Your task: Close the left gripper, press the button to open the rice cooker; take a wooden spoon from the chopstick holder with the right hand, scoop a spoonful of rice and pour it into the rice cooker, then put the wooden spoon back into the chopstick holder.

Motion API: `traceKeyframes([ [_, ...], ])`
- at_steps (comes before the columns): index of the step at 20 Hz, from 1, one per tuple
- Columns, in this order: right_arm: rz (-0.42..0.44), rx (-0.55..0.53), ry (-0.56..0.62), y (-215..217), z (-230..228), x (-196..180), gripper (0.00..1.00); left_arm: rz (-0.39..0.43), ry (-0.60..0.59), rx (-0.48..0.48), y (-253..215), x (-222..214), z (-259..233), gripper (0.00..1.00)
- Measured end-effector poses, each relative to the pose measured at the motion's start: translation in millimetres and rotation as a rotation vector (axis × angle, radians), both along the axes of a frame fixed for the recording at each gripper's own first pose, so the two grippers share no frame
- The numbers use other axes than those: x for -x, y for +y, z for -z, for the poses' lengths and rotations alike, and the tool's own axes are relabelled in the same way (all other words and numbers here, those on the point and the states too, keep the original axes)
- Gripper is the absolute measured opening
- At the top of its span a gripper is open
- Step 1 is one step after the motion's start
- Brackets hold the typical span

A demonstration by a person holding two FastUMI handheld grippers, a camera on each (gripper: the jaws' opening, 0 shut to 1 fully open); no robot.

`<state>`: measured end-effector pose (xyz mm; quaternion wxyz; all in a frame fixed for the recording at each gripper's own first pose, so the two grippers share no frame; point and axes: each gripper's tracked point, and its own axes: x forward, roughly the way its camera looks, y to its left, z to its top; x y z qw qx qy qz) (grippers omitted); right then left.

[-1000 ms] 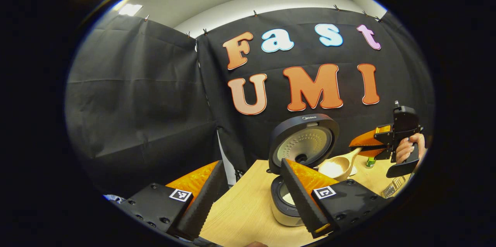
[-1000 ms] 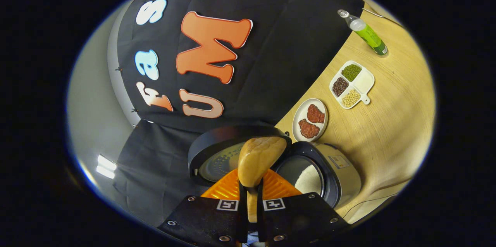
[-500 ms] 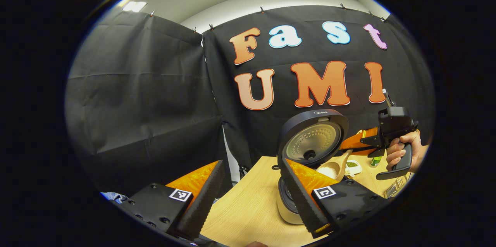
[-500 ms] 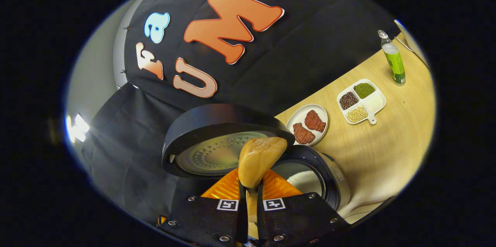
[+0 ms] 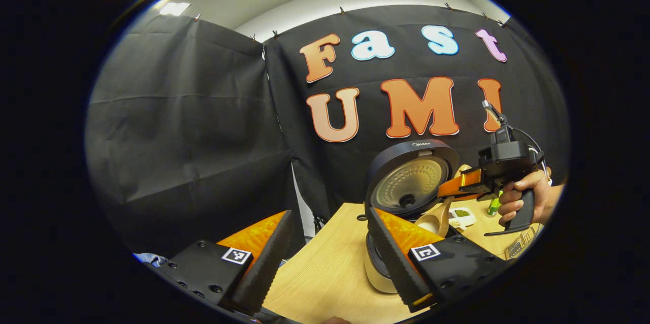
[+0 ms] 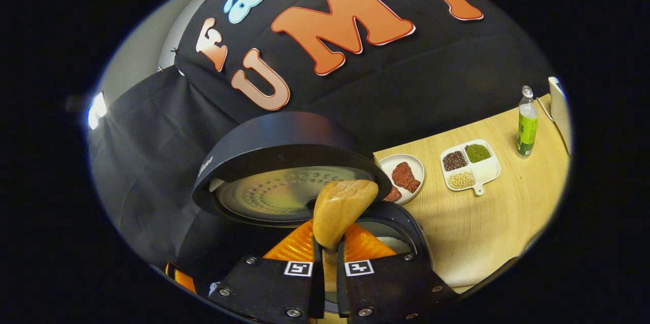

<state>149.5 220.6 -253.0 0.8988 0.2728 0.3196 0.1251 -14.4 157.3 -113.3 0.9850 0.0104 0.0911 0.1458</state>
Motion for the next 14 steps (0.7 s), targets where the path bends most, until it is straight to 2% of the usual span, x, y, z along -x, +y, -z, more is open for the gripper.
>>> traceKeyframes([
  [6,-0.061,0.119,-0.057,9.0,-3.3,1.1,0.09,-0.005,0.006,-0.001,1.0,0.5,3.1,0.9],
  [7,-0.067,0.127,-0.066,9.5,-3.5,0.4,0.09,-0.004,0.007,0.003,0.1,0.4,3.2,0.99],
  [9,-0.076,0.156,-0.084,11.3,-7.4,-1.1,0.09,-0.004,0.008,0.006,-1.6,0.4,3.9,0.99],
  [10,-0.082,0.176,-0.094,11.3,-8.0,-1.6,0.09,-0.004,0.008,0.005,-1.2,0.8,3.7,0.93],
  [12,-0.098,0.215,-0.118,12.3,-11.1,-1.9,0.09,-0.005,0.006,0.001,-1.8,1.0,3.1,0.99],
  [14,-0.113,0.245,-0.14,12.8,-12.3,-2.8,0.09,-0.006,0.006,0.001,-2.7,1.6,2.9,0.91],
])
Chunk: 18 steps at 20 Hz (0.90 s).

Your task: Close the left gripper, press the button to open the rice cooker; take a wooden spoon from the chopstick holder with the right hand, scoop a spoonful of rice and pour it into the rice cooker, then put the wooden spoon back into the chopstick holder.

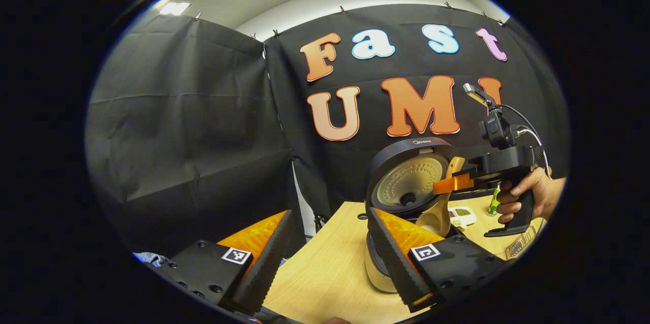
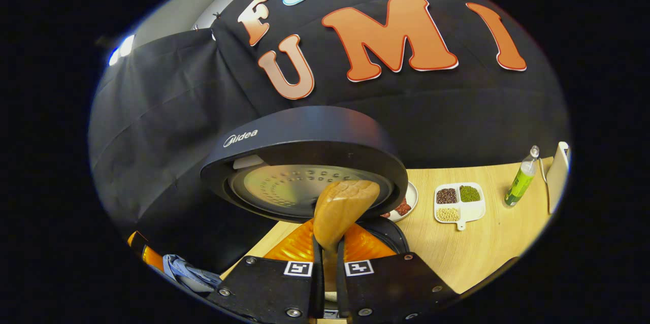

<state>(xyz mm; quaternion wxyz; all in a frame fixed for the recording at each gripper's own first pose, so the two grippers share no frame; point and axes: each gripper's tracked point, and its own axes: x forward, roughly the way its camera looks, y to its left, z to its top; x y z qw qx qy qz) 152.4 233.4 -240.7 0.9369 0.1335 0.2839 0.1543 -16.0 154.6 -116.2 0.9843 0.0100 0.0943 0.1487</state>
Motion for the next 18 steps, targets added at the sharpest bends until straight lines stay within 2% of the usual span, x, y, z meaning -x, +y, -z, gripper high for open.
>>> traceKeyframes([
  [12,-0.127,0.161,-0.106,15.1,-10.9,1.3,0.09,-0.019,0.009,0.005,3.5,4.7,2.6,0.91],
  [13,-0.131,0.169,-0.113,16.1,-13.0,0.8,0.09,-0.021,0.011,0.004,3.7,5.3,3.2,0.99],
  [14,-0.136,0.182,-0.122,16.1,-14.0,1.3,0.09,-0.022,0.011,0.003,3.7,5.0,3.0,0.91],
  [15,-0.143,0.198,-0.132,15.0,-14.0,1.4,0.09,-0.022,0.011,0.002,3.0,5.1,2.4,0.91],
  [17,-0.163,0.242,-0.152,14.8,-15.2,2.6,0.09,-0.022,0.011,0.0,1.7,6.0,2.1,1.0],
  [18,-0.171,0.258,-0.161,14.1,-14.4,3.8,0.09,-0.023,0.011,-0.001,1.9,6.4,3.9,1.0],
])
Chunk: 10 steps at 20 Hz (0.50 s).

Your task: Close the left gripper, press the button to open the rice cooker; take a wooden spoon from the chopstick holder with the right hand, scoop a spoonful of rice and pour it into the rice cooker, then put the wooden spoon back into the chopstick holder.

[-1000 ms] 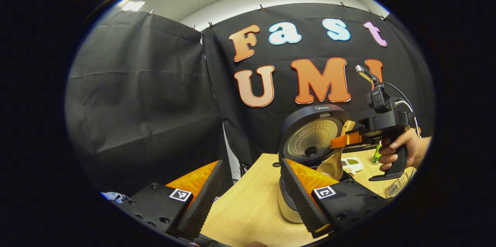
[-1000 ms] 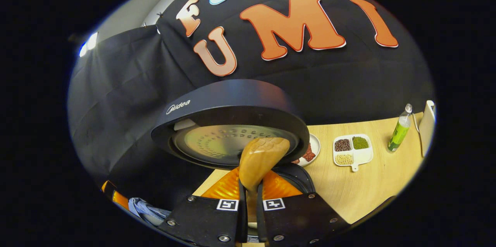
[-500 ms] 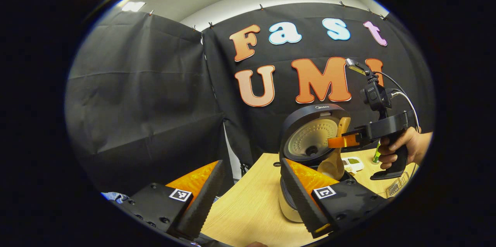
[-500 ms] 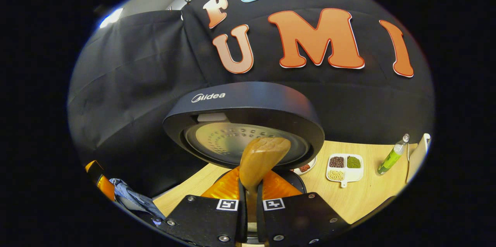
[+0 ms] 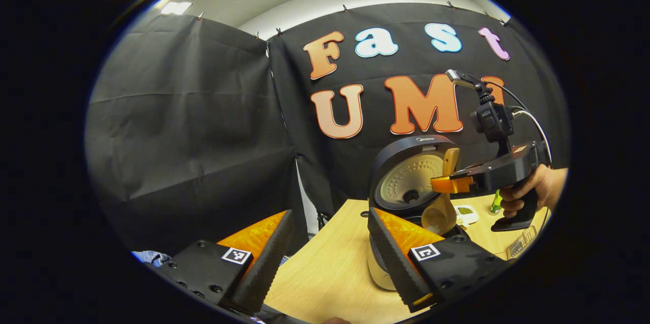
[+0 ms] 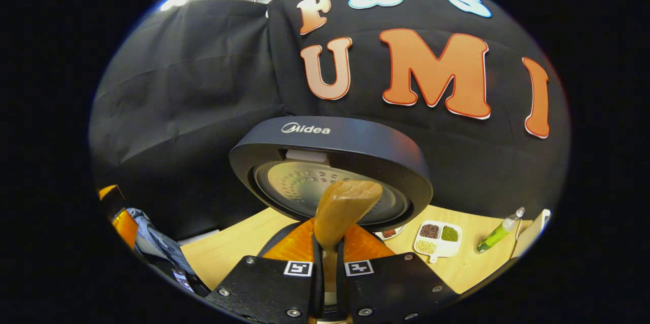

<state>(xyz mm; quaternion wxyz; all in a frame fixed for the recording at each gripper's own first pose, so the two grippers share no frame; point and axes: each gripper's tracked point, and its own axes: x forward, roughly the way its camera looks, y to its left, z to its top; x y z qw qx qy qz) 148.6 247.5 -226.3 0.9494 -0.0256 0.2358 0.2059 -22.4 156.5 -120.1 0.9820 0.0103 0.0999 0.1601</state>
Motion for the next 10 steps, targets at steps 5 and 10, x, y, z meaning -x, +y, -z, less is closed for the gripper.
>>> traceKeyframes([
  [5,-0.038,0.046,-0.032,5.6,-2.7,5.4,0.09,0.007,0.004,-0.006,-4.0,1.3,0.1,1.0],
  [10,-0.09,0.079,-0.049,11.1,5.9,17.3,0.09,0.009,0.005,-0.007,-7.6,4.7,-0.9,1.0],
])
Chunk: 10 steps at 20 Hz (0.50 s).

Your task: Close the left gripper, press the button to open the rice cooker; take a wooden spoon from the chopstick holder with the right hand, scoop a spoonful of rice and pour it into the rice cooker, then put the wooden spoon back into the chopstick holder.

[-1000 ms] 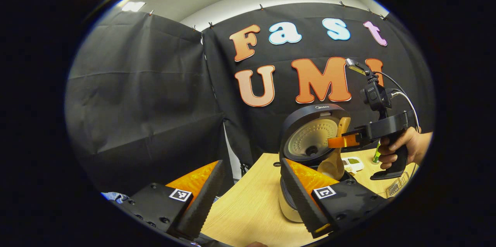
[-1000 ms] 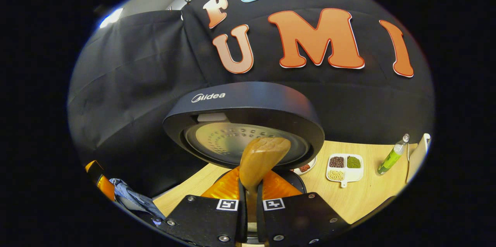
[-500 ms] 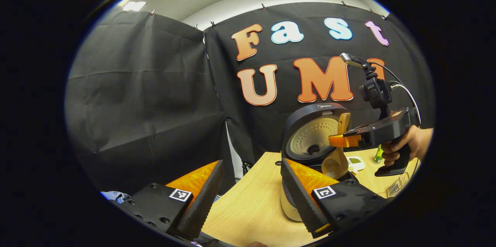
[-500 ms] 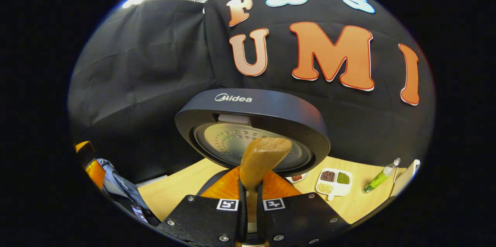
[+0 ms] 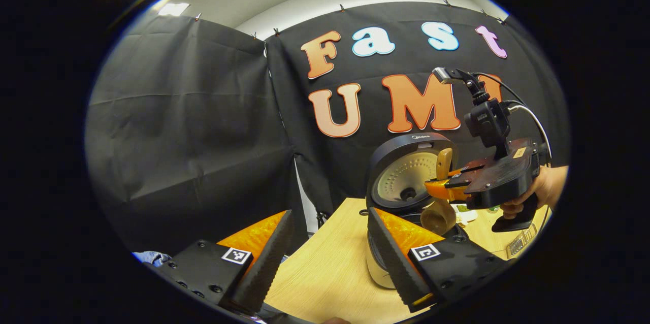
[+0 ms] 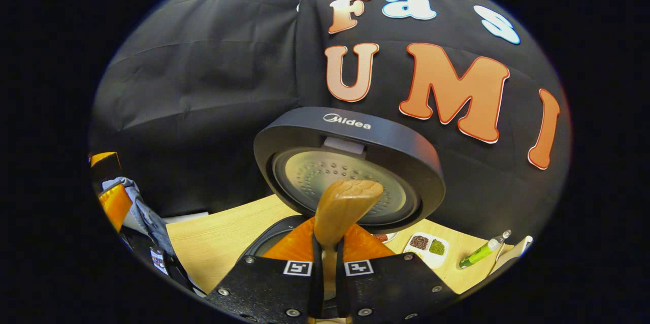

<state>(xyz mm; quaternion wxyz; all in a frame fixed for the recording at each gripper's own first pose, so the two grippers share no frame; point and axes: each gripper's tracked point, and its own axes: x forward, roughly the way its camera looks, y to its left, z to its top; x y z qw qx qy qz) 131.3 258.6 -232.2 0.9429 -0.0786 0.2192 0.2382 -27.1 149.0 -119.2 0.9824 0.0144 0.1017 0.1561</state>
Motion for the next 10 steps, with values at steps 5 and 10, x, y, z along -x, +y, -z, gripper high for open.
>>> traceKeyframes([
  [5,0.061,-0.125,0.051,-12.3,-7.6,-0.5,0.09,-0.009,0.0,-0.004,-3.5,4.1,-2.5,0.91],
  [10,0.164,-0.36,0.152,-44.8,-20.9,2.1,0.09,0.004,0.005,0.012,-15.7,7.2,-1.7,0.91],
])
